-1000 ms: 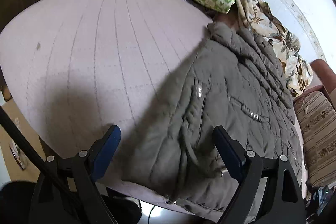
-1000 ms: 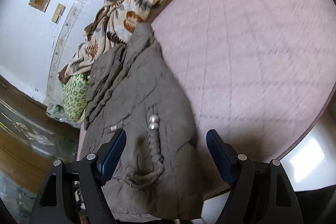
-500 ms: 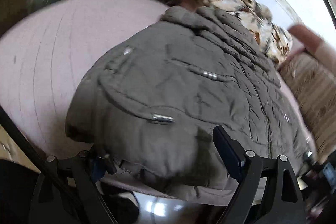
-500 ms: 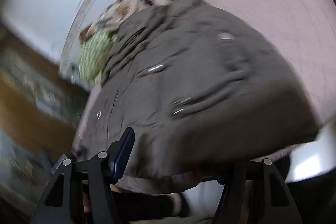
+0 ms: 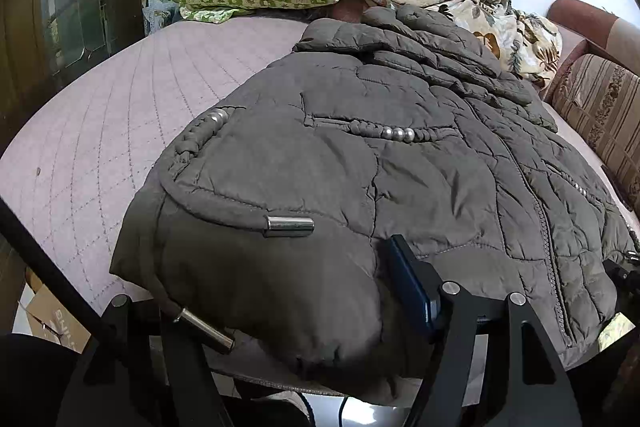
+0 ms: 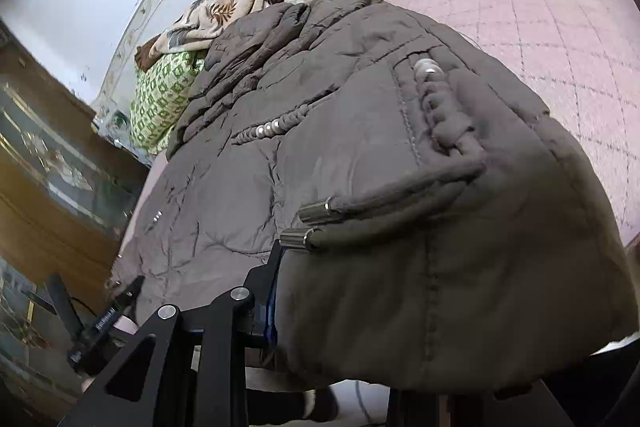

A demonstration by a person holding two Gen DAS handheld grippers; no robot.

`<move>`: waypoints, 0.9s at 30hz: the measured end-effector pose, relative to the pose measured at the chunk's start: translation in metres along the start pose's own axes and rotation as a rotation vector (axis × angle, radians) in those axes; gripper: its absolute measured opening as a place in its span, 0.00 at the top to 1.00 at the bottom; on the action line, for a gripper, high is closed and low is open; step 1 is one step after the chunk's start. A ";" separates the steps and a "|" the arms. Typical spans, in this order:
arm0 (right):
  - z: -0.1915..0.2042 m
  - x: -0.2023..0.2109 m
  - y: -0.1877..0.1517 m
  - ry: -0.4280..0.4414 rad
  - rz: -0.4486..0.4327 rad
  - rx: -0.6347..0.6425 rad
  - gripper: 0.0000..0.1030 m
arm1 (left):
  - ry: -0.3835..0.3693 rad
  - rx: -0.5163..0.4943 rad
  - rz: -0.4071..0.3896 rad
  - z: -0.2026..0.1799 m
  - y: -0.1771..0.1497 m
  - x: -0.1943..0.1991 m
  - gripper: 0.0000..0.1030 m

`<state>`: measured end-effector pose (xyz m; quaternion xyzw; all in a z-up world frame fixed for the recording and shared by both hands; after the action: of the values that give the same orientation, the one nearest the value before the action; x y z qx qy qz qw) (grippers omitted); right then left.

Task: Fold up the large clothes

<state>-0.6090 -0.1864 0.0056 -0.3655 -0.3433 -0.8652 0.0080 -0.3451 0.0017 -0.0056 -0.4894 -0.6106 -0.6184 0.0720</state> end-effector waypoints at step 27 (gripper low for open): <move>0.007 0.002 0.002 -0.039 0.020 0.042 0.67 | 0.049 -0.058 -0.035 -0.006 -0.003 0.001 0.41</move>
<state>-0.6058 -0.1827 0.0115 -0.3854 -0.3576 -0.8505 0.0177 -0.3509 -0.0018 -0.0053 -0.4653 -0.5990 -0.6488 0.0616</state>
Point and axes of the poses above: each gripper's, at about its wrist camera, not at the fingertips, and x roughly against the way its jaws point, z to its left, y to its top, the point moved 3 cm from there along -x, roughly the way its jaws point, and after that the axes turned 10 degrees about x, right-handed, at the moved point
